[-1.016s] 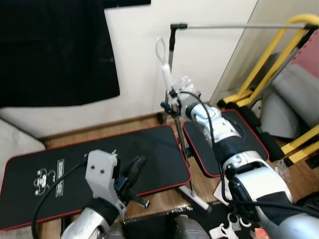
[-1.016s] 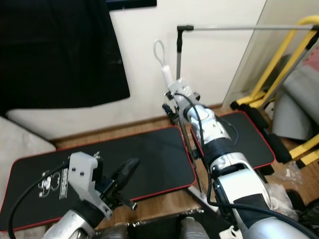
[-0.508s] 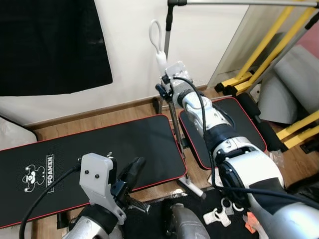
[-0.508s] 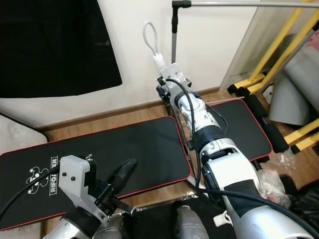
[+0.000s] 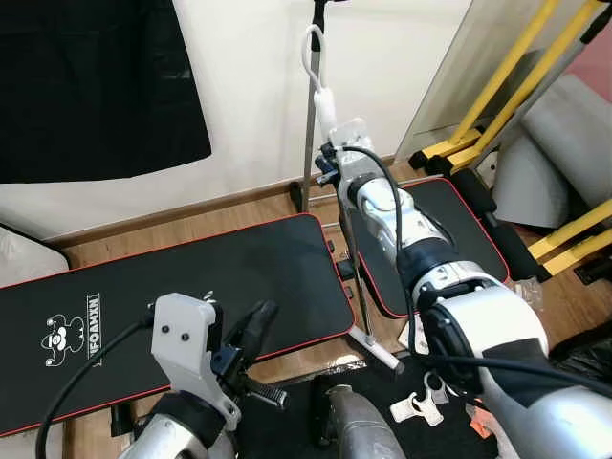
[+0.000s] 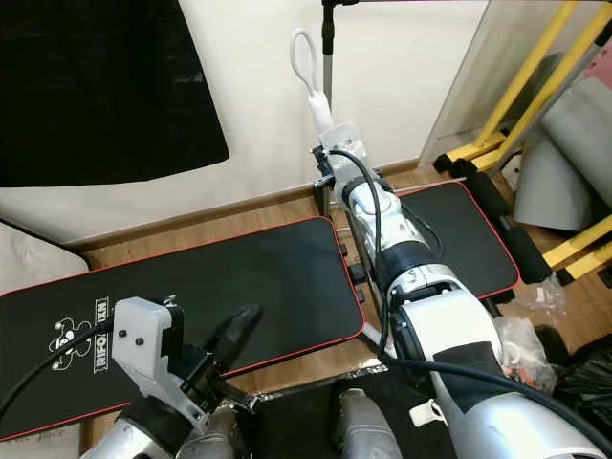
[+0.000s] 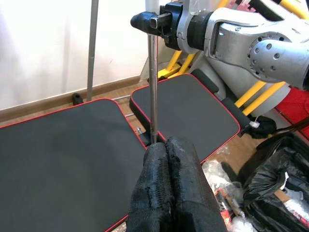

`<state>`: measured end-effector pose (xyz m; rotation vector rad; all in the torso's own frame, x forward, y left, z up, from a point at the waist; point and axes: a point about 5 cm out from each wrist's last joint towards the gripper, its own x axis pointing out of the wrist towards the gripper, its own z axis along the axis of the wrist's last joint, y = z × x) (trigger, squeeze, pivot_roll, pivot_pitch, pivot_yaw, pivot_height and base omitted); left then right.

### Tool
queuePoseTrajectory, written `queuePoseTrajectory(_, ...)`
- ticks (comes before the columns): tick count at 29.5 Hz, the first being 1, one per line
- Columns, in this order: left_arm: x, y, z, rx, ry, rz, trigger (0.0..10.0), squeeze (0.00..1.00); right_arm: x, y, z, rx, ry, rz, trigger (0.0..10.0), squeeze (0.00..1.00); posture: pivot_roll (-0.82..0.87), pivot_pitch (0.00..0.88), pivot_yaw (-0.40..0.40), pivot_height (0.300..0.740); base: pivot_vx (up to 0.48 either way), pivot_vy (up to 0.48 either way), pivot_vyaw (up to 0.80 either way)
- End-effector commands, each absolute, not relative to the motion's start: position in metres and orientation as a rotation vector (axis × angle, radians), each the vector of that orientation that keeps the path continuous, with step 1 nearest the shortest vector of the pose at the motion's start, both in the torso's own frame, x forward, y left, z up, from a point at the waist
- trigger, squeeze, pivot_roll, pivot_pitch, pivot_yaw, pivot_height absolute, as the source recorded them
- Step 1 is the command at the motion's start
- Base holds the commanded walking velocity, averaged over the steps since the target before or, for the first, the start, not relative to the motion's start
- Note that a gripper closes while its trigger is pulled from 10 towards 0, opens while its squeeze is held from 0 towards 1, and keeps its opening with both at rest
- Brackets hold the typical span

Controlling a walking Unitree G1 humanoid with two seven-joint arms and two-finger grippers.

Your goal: Sweep floor

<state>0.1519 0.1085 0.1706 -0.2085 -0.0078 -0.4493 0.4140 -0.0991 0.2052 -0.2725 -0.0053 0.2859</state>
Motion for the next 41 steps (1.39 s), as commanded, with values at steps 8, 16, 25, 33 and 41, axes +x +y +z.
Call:
queuePoseTrajectory(8, 0.160, 0.112, 0.162, -0.226, 0.013, -0.461, 10.0, 0.00, 0.409, -0.120, 0.195, -0.084, 0.074, 0.369, 0.0, 0.00, 0.03, 0.238, -0.076, 0.740, 0.000, 0.000, 0.00)
queuePoseTrajectory(16, 0.171, 0.115, 0.159, -0.225, 0.004, -0.470, 10.0, 0.00, 0.404, -0.139, 0.201, -0.118, 0.126, 0.392, 0.0, 0.00, -0.01, 0.208, -0.070, 0.740, 0.000, 0.000, 0.00)
queuePoseTrajectory(25, 0.181, 0.118, 0.157, -0.218, -0.011, -0.469, 10.0, 0.00, 0.395, -0.142, 0.213, -0.055, 0.125, 0.441, 0.0, 0.00, -0.03, 0.168, -0.069, 0.740, 0.000, 0.000, 0.00)
queuePoseTrajectory(33, 0.194, 0.122, 0.154, -0.211, -0.023, -0.465, 10.0, 0.00, 0.374, -0.136, 0.206, 0.047, 0.216, 0.496, 0.0, 0.00, -0.04, 0.125, -0.076, 0.740, 0.000, 0.000, 0.00)
queuePoseTrajectory(41, 0.204, 0.126, 0.150, -0.205, -0.033, -0.458, 10.0, 0.00, 0.361, -0.154, 0.209, -0.029, 0.217, 0.367, 4.2, 0.00, -0.06, 0.098, -0.073, 0.740, 0.000, 0.000, 0.00)
